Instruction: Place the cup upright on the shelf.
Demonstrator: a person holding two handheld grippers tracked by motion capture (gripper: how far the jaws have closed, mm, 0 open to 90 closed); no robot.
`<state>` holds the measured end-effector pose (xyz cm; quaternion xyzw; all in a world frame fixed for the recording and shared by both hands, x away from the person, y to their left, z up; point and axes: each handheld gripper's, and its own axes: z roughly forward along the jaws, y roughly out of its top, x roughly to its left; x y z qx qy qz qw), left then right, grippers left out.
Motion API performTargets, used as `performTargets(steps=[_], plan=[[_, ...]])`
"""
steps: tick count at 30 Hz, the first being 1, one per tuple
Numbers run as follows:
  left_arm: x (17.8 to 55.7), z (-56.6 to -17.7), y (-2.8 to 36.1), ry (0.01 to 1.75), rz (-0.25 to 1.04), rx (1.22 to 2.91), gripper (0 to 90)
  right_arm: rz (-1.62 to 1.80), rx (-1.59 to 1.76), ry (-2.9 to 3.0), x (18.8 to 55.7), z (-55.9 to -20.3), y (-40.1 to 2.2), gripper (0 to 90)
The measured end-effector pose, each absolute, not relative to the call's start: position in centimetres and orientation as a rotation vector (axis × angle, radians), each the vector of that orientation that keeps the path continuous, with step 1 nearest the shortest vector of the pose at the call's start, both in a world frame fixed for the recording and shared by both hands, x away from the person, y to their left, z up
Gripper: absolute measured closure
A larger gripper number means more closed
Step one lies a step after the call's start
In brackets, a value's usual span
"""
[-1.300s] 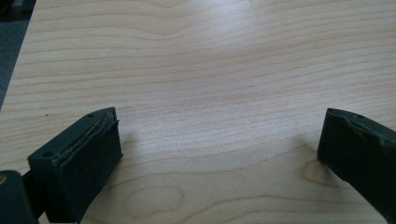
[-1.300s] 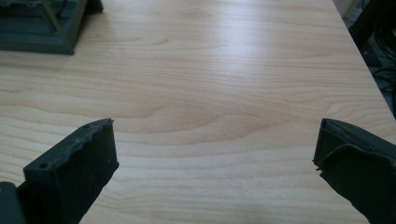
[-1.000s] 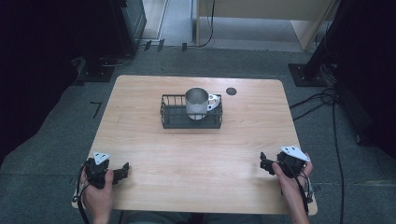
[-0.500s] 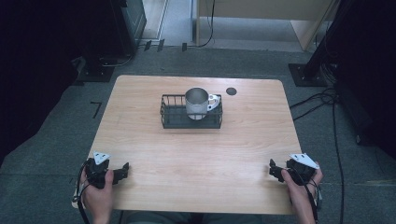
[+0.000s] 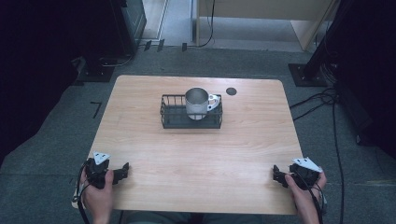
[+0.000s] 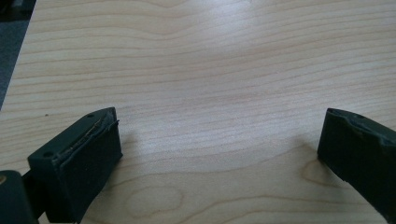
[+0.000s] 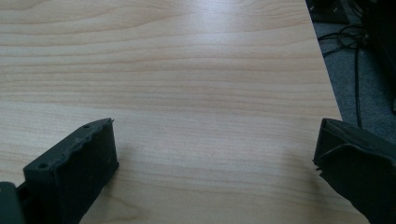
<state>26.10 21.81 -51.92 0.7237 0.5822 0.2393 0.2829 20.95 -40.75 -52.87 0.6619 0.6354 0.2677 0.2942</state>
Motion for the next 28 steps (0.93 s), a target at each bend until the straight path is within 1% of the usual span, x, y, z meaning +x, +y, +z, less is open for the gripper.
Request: performTargets(steps=[11,28], plan=[[26.1,-51.92,21.81,1.559,0.641,1.937,0.0,0.774,1.754,1.774,20.38,-52.98,-41.76,0.0],[26.11,-51.92,21.81,1.559,0.641,1.937,0.0,0.776,1.753,1.776,20.35,-52.99,-41.78,0.0]])
